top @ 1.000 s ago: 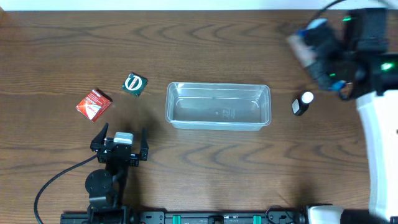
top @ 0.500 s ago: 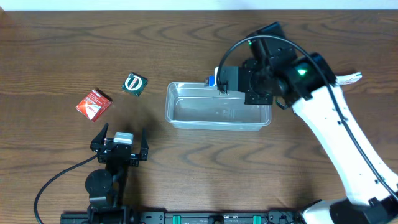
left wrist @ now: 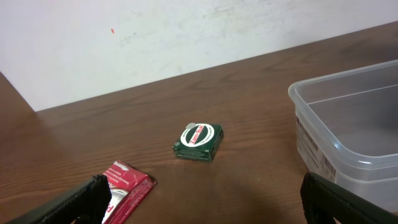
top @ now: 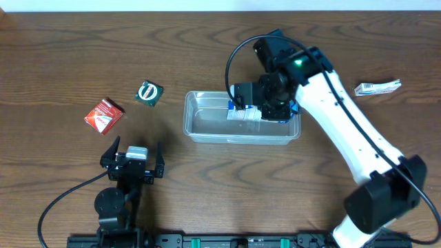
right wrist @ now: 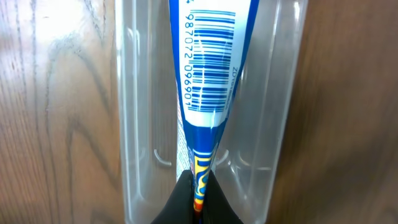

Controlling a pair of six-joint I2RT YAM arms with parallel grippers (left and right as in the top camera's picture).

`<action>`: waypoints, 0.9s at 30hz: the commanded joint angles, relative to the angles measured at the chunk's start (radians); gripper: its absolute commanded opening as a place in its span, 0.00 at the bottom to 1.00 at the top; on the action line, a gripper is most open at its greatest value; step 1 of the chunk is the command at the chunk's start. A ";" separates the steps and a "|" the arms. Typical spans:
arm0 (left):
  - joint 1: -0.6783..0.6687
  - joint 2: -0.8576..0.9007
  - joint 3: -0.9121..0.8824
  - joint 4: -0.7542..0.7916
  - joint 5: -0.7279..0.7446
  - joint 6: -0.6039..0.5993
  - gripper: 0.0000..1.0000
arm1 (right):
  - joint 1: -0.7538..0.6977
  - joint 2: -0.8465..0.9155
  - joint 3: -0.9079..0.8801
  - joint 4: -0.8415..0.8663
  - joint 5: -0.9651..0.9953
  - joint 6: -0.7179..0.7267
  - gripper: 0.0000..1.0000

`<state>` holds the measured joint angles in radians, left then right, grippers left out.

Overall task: Pack container
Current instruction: 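Lift the blue box with right gripper and carry over container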

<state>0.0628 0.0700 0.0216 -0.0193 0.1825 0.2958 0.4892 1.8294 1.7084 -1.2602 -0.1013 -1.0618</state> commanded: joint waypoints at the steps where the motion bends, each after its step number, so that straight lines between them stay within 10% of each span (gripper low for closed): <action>1: 0.004 0.001 -0.018 -0.033 0.012 0.013 0.98 | -0.003 0.058 0.009 0.038 0.009 0.049 0.01; 27: 0.004 0.001 -0.018 -0.033 0.012 0.013 0.98 | -0.069 0.137 -0.009 0.147 0.059 -0.022 0.01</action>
<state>0.0628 0.0700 0.0216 -0.0193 0.1829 0.2958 0.4469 1.9575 1.7061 -1.1107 -0.0467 -1.0630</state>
